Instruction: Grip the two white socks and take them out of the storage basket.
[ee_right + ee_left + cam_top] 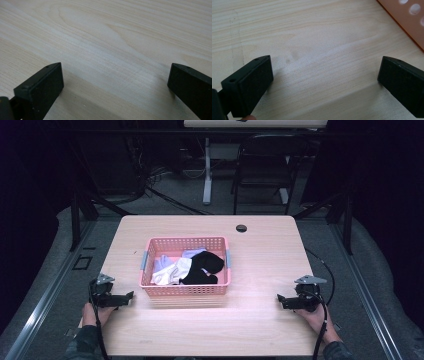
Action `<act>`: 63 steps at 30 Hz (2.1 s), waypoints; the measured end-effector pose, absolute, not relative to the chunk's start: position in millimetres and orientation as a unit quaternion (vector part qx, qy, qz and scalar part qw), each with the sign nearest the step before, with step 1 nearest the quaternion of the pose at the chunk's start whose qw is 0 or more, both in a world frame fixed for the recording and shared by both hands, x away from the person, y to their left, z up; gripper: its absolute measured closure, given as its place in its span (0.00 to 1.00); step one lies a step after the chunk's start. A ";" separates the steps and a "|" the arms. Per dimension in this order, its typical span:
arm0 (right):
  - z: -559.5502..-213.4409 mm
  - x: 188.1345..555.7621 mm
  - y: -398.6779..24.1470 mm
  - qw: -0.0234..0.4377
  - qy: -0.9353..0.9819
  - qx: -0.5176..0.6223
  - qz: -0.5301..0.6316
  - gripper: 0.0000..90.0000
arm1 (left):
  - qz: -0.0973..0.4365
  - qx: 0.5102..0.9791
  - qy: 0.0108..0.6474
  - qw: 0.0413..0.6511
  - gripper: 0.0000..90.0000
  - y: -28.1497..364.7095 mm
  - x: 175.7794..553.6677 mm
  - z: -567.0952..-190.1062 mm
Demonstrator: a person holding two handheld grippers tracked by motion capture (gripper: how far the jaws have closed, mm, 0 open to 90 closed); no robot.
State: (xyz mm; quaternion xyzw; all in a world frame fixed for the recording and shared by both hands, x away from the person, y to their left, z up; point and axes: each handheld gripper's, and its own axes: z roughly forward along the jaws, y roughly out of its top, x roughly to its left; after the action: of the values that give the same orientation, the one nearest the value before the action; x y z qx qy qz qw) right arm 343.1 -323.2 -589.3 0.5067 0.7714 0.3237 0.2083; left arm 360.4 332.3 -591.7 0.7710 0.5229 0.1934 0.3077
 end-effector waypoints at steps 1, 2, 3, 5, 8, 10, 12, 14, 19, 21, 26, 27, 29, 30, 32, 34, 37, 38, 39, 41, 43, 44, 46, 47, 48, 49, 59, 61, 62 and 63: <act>-589.3 343.1 -323.2 0.208 0.771 0.507 0.324 0.00 | 0.193 0.771 0.523 0.308 0.00 332.3 360.4 -591.7; -589.3 343.1 -323.3 0.209 0.771 0.506 0.324 0.00 | 0.194 0.771 0.523 0.308 0.00 332.2 360.3 -591.7; -589.4 343.1 -323.3 0.209 0.771 0.506 0.324 0.00 | 0.194 0.771 0.523 0.308 0.00 332.1 360.3 -591.7; -589.3 342.9 -323.1 0.209 0.771 0.507 0.324 0.00 | 0.194 0.771 0.523 0.308 0.00 332.1 360.2 -591.7; -589.4 342.8 -323.1 0.209 0.771 0.507 0.324 0.00 | 0.193 0.771 0.523 0.308 0.00 332.1 360.2 -591.7; -589.4 342.8 -323.0 0.209 0.771 0.507 0.324 0.00 | 0.191 0.773 0.521 0.308 0.00 332.1 360.3 -591.4; -589.5 342.9 -323.1 0.210 0.771 0.507 0.325 0.00 | 0.188 0.777 0.518 0.303 0.00 332.3 360.9 -590.4; -589.4 342.8 -323.0 0.209 0.771 0.507 0.324 0.00 | 0.180 0.781 0.519 0.297 0.00 332.1 361.4 -588.7; -589.4 342.8 -323.0 0.209 0.771 0.507 0.324 0.00 | 0.142 0.784 0.523 0.303 0.00 336.4 364.0 -581.1; -589.4 342.7 -323.0 0.209 0.770 0.508 0.324 0.00 | 0.134 0.783 0.523 0.309 0.00 337.0 364.4 -576.8; -589.5 342.8 -323.0 0.210 0.770 0.507 0.325 0.00 | 0.133 0.786 0.510 0.323 0.00 336.1 365.2 -554.7; -589.4 342.7 -323.0 0.210 0.770 0.507 0.324 0.00 | 0.132 0.789 0.505 0.325 0.00 335.5 365.2 -548.1; -589.4 342.7 -323.0 0.210 0.770 0.508 0.324 0.00 | 0.138 0.787 0.501 0.334 0.00 334.2 365.3 -539.1; -589.4 342.7 -323.0 0.209 0.770 0.508 0.324 0.00 | 0.134 0.788 0.500 0.334 0.00 334.4 365.5 -536.0; -589.3 342.7 -323.0 0.210 0.770 0.508 0.324 0.00 | 0.132 0.787 0.499 0.337 0.00 334.3 366.4 -530.3; -589.5 342.8 -323.0 0.210 0.770 0.507 0.325 0.00 | 0.132 0.787 0.496 0.341 0.00 333.9 368.4 -523.5; -589.4 342.7 -323.0 0.210 0.770 0.508 0.324 0.00 | 0.130 0.789 0.494 0.342 0.00 333.1 372.8 -511.3; -589.5 342.8 -323.0 0.210 0.770 0.507 0.325 0.00 | 0.130 0.790 0.493 0.340 0.00 332.2 374.7 -503.8; -589.4 342.7 -323.0 0.210 0.770 0.508 0.324 0.00 | 0.136 0.789 0.491 0.344 0.00 331.4 375.6 -500.7; -589.3 342.7 -323.0 0.209 0.771 0.508 0.324 0.00 | 0.131 0.792 0.488 0.344 0.00 329.7 377.8 -491.8; -589.3 342.7 -323.0 0.210 0.770 0.508 0.324 0.00 | 0.139 0.794 0.482 0.344 0.00 324.6 381.1 -480.2; -589.4 342.7 -323.0 0.209 0.770 0.508 0.324 0.00 | 0.140 0.798 0.476 0.342 0.00 322.9 382.9 -474.7; -589.3 342.7 -323.0 0.210 0.770 0.508 0.324 0.00 | 0.143 0.802 0.469 0.340 0.00 317.8 385.8 -465.7; -589.3 342.7 -322.9 0.209 0.770 0.508 0.324 0.00 | 0.142 0.805 0.466 0.338 0.00 315.5 387.3 -461.8; -589.3 342.7 -323.0 0.209 0.770 0.508 0.324 0.00 | 0.147 0.805 0.463 0.341 0.00 309.7 390.1 -457.2; -589.4 342.7 -323.0 0.210 0.770 0.508 0.324 0.00 | 0.149 0.809 0.456 0.339 0.00 305.5 392.5 -452.7; -589.4 342.7 -323.0 0.210 0.770 0.508 0.324 0.00 | 0.128 0.854 0.403 0.303 0.00 249.3 419.4 -438.7; -589.4 342.7 -323.0 0.210 0.770 0.508 0.324 0.00 | 0.117 0.867 0.390 0.287 0.01 234.0 423.5 -444.5; -589.4 342.7 -323.0 0.210 0.770 0.508 0.324 0.00 | 0.112 0.873 0.385 0.277 0.03 226.0 425.1 -449.3; -589.4 342.7 -323.0 0.210 0.770 0.508 0.324 0.00 | 0.108 0.878 0.381 0.270 0.04 221.9 426.2 -452.1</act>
State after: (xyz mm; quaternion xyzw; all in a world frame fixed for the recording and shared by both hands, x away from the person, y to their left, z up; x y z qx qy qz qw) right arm 342.7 -323.0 -589.4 0.5077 0.7701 0.3243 0.2096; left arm 426.2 221.9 -452.1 0.8776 0.3807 0.1084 0.2705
